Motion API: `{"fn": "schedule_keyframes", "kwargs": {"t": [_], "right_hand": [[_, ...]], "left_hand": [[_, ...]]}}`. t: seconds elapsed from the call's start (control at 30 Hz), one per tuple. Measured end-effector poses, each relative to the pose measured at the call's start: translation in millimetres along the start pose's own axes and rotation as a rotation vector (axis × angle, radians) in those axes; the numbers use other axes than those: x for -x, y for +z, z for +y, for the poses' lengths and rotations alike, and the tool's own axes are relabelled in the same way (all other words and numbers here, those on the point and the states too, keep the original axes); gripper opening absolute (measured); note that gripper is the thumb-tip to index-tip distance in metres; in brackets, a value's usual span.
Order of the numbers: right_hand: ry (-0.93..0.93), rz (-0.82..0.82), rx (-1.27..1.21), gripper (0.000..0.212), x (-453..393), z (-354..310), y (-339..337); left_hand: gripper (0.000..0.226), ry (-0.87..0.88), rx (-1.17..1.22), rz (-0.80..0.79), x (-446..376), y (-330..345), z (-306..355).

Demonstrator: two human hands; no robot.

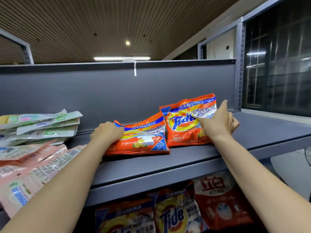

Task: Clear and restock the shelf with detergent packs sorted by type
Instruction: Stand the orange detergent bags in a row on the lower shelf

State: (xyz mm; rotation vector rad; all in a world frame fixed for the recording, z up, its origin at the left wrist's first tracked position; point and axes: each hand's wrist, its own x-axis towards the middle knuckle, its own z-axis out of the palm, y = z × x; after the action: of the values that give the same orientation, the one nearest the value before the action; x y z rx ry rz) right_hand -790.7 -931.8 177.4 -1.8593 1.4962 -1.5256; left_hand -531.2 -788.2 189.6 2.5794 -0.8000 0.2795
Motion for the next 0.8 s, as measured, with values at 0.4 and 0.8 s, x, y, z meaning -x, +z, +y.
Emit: {"fn": "schedule_keyframes", "kwargs": {"t": [0.4,0.8], "right_hand": [[0.097,-0.088,-0.549,0.106,15.7,28.3,0.2],[0.196,-0.284,-0.891,0.013,13.7,35.7,-21.7]], "left_hand": [[0.032,-0.175,0.44,0.172,22.8,7.9,22.6],[0.042,-0.32,1.39,-0.069,58.4,-16.5,21.3]]}}
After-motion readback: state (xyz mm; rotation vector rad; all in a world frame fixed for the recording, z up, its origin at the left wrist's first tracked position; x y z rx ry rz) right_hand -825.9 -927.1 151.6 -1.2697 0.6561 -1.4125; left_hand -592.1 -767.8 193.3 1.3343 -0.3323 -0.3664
